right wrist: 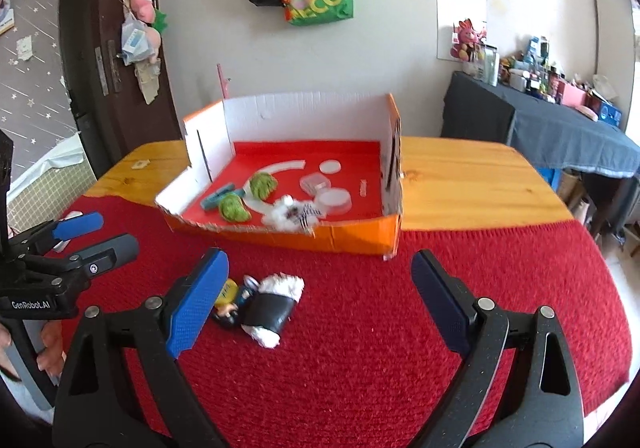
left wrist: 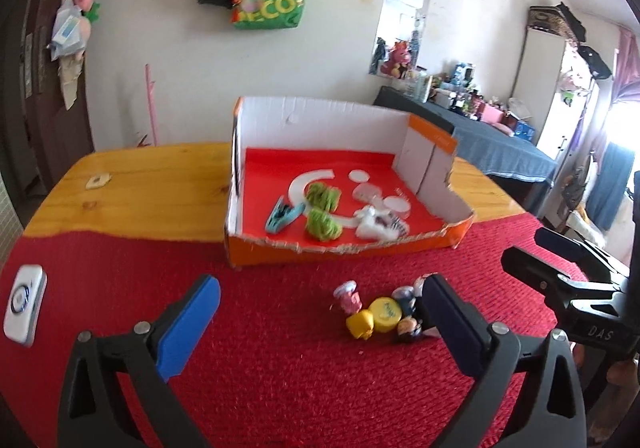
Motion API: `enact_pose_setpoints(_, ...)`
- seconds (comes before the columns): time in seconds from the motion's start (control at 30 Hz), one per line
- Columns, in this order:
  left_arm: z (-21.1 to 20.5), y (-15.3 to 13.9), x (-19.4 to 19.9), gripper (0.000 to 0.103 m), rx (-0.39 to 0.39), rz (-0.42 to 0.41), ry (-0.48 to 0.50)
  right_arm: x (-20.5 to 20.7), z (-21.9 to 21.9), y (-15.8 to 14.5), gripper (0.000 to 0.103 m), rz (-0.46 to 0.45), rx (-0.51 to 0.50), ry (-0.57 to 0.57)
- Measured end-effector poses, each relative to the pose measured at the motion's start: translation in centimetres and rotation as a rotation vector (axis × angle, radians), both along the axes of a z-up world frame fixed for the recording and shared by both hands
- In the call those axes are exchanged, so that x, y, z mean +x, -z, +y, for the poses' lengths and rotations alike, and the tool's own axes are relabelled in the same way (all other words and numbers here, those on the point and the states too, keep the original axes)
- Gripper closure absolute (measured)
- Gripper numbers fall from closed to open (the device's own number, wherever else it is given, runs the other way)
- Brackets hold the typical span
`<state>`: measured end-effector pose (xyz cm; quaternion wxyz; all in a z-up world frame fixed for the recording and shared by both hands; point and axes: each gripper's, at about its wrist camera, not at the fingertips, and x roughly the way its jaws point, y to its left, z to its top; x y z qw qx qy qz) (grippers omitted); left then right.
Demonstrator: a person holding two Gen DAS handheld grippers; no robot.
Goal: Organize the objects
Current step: 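Withdraw both open grippers from the box back over the blanket, then grasp the pink-and-yellow figurine with the left gripper while the right gripper grasps the black-and-white cylinder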
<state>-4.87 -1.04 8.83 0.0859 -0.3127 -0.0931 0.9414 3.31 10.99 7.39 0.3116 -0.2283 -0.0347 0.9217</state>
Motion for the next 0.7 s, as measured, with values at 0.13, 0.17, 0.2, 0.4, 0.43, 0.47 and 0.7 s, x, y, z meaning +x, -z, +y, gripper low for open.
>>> enact_pose_setpoints(0.13, 0.1, 2.3, -0.1, 0.000, 0.010, -0.050, -0.035, 0.0, 0.6, 1.8, 0.009, -0.023, -0.017, 0.027)
enact_pose_setpoints(0.17, 0.2, 2.9, -0.2, 0.000, 0.012, -0.068, -0.038, 0.0, 0.7, 2.3, 0.009, -0.031, -0.016, 0.032)
enact_pose_setpoints(0.2, 0.3, 3.5, -0.3, 0.000, 0.015, -0.088, -0.039, -0.1, 0.8, 2.6, 0.009, -0.038, -0.013, 0.038)
enact_pose_setpoints(0.4, 0.6, 5.3, -0.5, 0.000, 0.004, -0.137, -0.048, -0.4, 1.1, 4.2, 0.009, -0.091, -0.008, 0.058)
enact_pose_setpoints(0.43, 0.7, 5.4, -0.6, 0.000, 0.006, -0.141, -0.047, -0.5, 1.2, 4.4, 0.009, -0.098, -0.013, 0.058)
enact_pose_setpoints(0.47, 0.7, 5.5, -0.6, 0.000, 0.008, -0.146, -0.045, -0.5, 1.2, 4.5, 0.009, -0.102, -0.016, 0.057)
enact_pose_setpoints(0.7, 0.7, 5.8, -0.9, 0.000, 0.008, -0.166, -0.042, -0.7, 1.5, 4.9, 0.009, -0.123, -0.027, 0.060)
